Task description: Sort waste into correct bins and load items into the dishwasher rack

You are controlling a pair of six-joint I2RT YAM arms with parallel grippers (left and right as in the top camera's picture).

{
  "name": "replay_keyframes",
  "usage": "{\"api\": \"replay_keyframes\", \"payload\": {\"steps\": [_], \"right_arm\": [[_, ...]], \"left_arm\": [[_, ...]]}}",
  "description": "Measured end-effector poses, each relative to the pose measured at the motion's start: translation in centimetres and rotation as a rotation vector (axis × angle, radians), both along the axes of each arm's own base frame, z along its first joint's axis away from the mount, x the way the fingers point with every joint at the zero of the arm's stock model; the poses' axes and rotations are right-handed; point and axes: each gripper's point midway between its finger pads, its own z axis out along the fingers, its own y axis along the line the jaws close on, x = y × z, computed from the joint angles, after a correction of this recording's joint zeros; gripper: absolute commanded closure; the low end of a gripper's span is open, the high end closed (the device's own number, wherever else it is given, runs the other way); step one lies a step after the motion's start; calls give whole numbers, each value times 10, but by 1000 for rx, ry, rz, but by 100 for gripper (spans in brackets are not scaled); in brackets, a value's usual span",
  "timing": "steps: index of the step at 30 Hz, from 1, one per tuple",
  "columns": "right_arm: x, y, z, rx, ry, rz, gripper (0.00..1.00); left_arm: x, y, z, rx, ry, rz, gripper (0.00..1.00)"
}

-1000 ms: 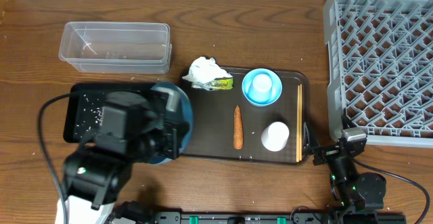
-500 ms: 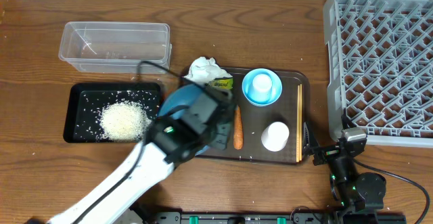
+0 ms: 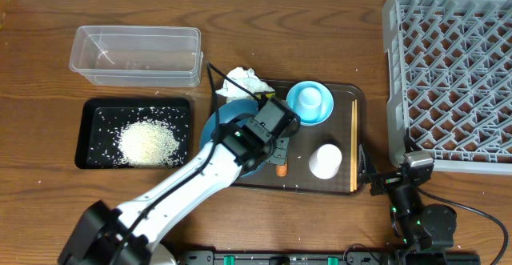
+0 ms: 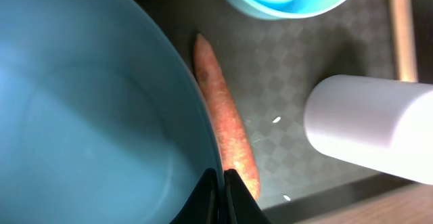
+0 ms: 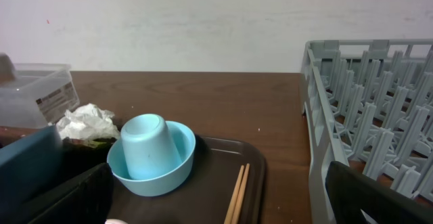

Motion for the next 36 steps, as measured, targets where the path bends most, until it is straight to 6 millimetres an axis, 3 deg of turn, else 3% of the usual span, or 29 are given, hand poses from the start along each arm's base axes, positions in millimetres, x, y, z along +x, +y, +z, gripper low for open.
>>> {"api": "replay_keyframes", "payload": {"steps": [4, 7, 9, 11, 16, 20, 24, 27, 30, 33, 36], "right_arm": [[0, 0, 0, 0, 0, 0, 1], [0, 0, 0, 0, 0, 0, 1], [0, 0, 0, 0, 0, 0, 1], [0, 0, 0, 0, 0, 0, 1], [0, 0, 0, 0, 0, 0, 1], [0, 0, 0, 0, 0, 0, 1], [0, 0, 0, 0, 0, 0, 1], [0, 0, 0, 0, 0, 0, 1], [0, 0, 0, 0, 0, 0, 1], [0, 0, 0, 0, 0, 0, 1], [0, 0, 0, 0, 0, 0, 1]], "left_arm": [[-2, -2, -14, 22, 31, 1, 93], [-2, -1, -20, 29, 48, 16, 83], [-3, -1, -22, 31, 56, 24, 66], [-4, -1, -22, 24, 64, 34, 58], [-9, -6, -21, -5, 91, 28, 54], [-14, -9, -5, -50, 86, 14, 52], [-21, -1, 31, -95, 33, 10, 44], [-26, 25, 52, -58, -21, 50, 32], [-28, 63, 65, 16, -58, 141, 26], [-29, 114, 74, 94, -64, 281, 11], [-28, 164, 81, 138, -64, 449, 6]]}}
